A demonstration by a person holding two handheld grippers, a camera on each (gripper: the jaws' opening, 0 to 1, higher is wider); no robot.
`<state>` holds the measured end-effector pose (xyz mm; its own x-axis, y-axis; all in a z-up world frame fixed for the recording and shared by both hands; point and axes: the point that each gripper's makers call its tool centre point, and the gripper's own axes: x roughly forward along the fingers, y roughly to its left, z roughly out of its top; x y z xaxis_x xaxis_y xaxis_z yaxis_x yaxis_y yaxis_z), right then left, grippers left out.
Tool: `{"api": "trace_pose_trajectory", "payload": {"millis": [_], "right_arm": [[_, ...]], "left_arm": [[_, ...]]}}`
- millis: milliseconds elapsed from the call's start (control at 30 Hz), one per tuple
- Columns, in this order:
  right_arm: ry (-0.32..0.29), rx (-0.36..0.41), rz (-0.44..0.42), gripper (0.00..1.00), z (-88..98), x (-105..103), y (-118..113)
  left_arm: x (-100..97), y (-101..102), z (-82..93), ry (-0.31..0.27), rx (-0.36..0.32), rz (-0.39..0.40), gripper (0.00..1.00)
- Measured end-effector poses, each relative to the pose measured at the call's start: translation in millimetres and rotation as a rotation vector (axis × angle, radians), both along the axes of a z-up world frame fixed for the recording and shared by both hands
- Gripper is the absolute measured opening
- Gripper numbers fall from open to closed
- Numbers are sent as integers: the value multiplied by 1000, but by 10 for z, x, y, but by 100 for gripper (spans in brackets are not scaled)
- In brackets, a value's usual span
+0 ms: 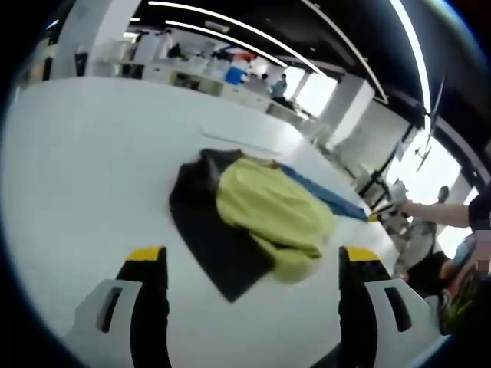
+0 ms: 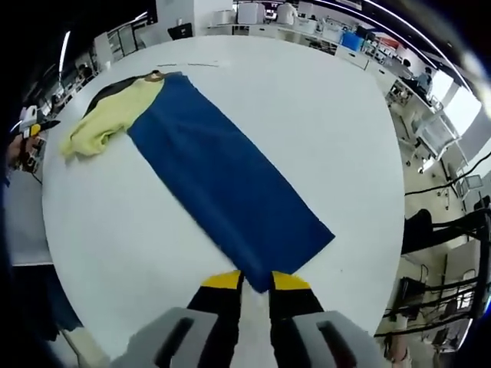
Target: Fold the garment on the visible template until the final outline fits inside the template.
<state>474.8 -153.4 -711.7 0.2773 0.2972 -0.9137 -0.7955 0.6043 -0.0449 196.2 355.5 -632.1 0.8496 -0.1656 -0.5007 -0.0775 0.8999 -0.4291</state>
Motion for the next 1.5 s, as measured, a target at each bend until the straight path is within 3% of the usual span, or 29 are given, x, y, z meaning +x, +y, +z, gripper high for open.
{"api": "trace_pose_trajectory", "payload": {"millis": [67, 267, 600, 1167, 1300, 1500], "right_arm": [[-12, 6, -2, 33, 20, 8, 3], [-35, 44, -25, 48, 109, 42, 16], [-47, 45, -24, 71, 99, 41, 38], [-62, 69, -25, 76, 177, 20, 117], [-64, 72, -22, 76, 209, -21, 136], [-66, 83, -18, 76, 240, -69, 172]], "left_arm": [[-4, -3, -5, 0, -2, 0, 89], [1, -10, -3, -5, -7, 0, 89], [18, -7, 14, -10, -8, -2, 89], [-43, 5, -59, 0, -16, 2, 88], [-57, 14, -150, 14, -19, 4, 87], [-81, 53, -388, 75, 2, 7, 75]]}}
